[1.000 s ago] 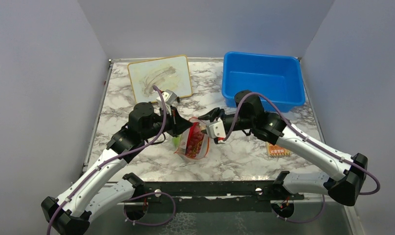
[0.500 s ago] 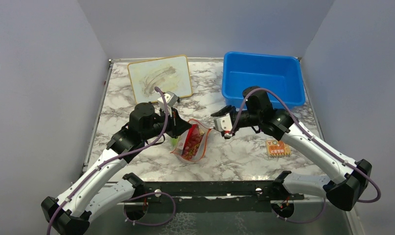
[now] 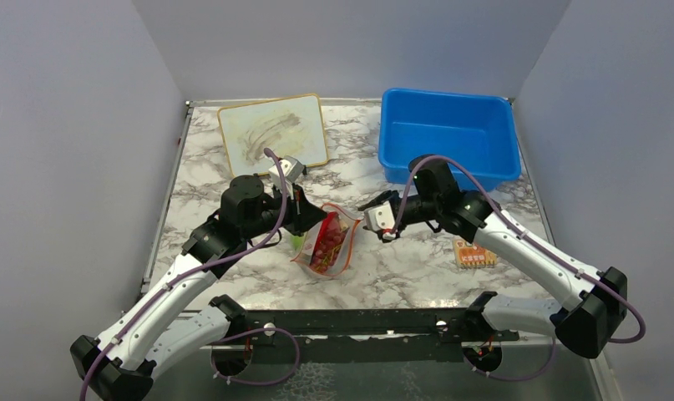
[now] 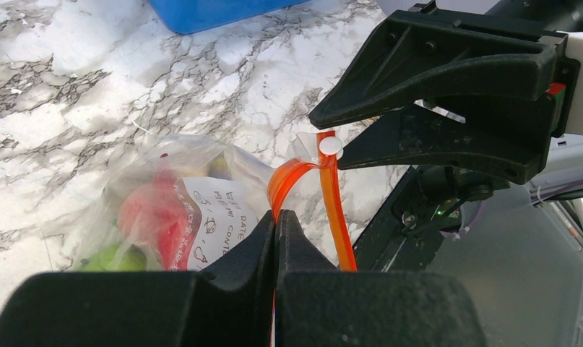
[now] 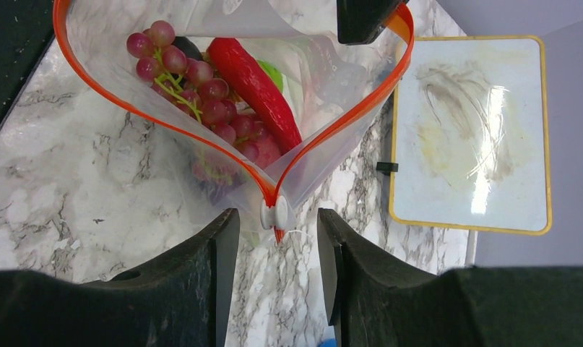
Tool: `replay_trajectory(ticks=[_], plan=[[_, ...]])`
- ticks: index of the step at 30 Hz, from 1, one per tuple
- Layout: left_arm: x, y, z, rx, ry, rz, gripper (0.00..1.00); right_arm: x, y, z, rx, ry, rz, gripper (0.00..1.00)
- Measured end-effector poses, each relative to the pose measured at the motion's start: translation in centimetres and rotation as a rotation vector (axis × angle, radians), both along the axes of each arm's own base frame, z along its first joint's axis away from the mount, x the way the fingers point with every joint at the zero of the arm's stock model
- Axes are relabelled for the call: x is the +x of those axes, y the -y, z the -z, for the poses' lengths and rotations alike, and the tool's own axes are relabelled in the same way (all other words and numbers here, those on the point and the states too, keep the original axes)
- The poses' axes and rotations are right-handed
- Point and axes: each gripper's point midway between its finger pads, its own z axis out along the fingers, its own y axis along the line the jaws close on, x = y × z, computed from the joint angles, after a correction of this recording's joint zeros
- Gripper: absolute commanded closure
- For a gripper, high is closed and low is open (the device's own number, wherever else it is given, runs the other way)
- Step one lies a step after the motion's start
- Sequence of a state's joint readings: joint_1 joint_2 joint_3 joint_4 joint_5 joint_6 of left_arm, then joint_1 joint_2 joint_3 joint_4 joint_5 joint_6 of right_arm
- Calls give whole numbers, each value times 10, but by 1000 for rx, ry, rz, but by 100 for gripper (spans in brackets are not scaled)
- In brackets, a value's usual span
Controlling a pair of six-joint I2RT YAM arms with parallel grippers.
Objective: Place the food in the zip-top bag and seal the zipper
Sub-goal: Zip the zipper food storage bag at the center of the board.
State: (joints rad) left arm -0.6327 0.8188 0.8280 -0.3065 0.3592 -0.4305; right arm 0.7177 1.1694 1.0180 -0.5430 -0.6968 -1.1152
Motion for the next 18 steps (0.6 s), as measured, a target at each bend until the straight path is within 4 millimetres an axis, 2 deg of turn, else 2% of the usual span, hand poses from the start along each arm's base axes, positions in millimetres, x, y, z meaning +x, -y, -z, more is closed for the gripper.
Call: replay_trajectory(ticks=[6, 8, 10, 12, 15, 18], plan=[[0, 2, -1, -10, 3, 6, 100, 3, -7, 6, 5, -10, -17, 68], [-1, 2, -1, -14, 3, 12, 100, 4, -8, 6, 11, -6, -22, 74], [-1, 3, -2, -17, 6, 16, 98, 4, -9, 4, 17, -1, -23, 85], [-1, 3, -3, -18, 11, 16, 90, 5, -10, 2, 24, -2, -18, 97], [-1, 1, -4, -9, 35, 19, 76, 4, -9, 1, 22, -18, -12, 99], [1, -3, -8, 8, 81, 16, 66, 2, -8, -8, 20, -36, -6, 99]])
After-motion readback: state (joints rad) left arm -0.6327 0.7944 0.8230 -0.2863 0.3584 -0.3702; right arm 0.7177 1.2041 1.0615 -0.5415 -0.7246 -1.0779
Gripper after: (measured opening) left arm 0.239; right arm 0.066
